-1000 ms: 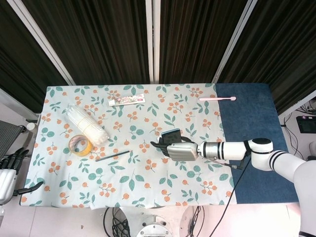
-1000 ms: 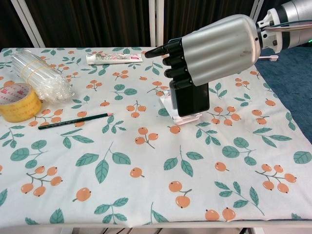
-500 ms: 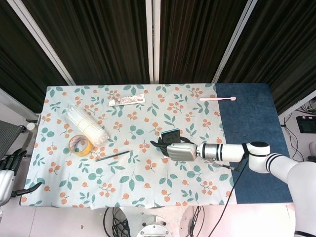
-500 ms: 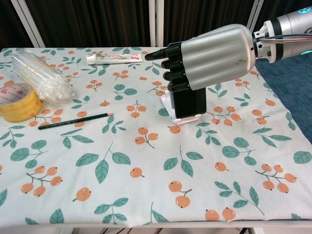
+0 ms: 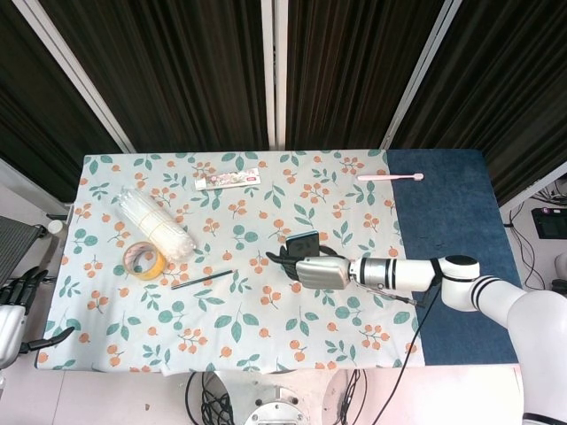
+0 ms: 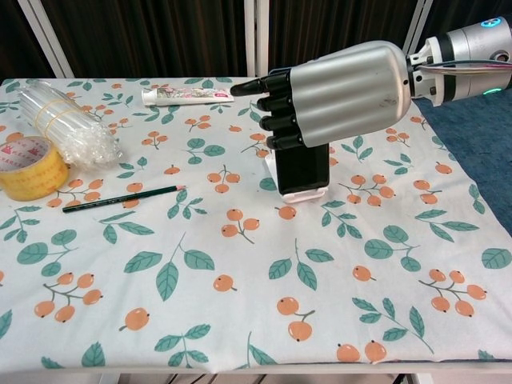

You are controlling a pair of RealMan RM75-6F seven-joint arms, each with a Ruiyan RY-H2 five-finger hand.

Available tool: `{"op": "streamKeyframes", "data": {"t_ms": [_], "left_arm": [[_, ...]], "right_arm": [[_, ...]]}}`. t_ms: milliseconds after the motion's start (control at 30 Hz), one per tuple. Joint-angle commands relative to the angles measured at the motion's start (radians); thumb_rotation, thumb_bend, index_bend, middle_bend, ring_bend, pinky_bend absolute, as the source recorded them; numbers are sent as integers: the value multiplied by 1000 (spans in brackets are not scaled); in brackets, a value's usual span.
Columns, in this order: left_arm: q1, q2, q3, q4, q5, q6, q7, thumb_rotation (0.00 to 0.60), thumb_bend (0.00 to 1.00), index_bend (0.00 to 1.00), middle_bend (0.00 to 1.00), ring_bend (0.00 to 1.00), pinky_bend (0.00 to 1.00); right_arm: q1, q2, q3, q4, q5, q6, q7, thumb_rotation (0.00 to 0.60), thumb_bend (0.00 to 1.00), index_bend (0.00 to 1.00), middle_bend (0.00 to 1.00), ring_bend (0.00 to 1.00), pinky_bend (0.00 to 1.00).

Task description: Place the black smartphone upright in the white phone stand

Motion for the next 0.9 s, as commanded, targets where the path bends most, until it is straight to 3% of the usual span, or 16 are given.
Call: {"op": "streamKeyframes", "data": {"t_ms": [33,467,567,633,733,900], "left_arm": [[1,0,0,1,0,0,-1,363,60,89,56,130,217],[3,-1,0,6,-2,-1,-7,362,60,89,56,129,217],[3,-1,0,6,-2,-1,-9,361,60,89,55,130,217],[3,-1,0,6,-2,-2,-9,362,60,89,56,130,217],[3,0,-1,6,-1,-2,-9,362,60,89,55,130,217],[2,1,-1,5,-3,-5,-9,361,60,89,56,130,218]], "right_arm": [[3,2,-4,-2,0,-5,-3,600,278,416,305,224,0],[8,3,-19,-16,15,-34,-18,600,272,376,300,206,0],[4,7,-14,-25,31,-48,-33,600,241,301,273,168,0],[0,11,-9,-35,43,-63,-48,600,203,132,202,94,0],[-2,18,-1,-58,63,-91,-68,600,156,0,84,8,0],[-10,26,16,-104,98,-123,-91,600,82,0,1,0,0]]}}
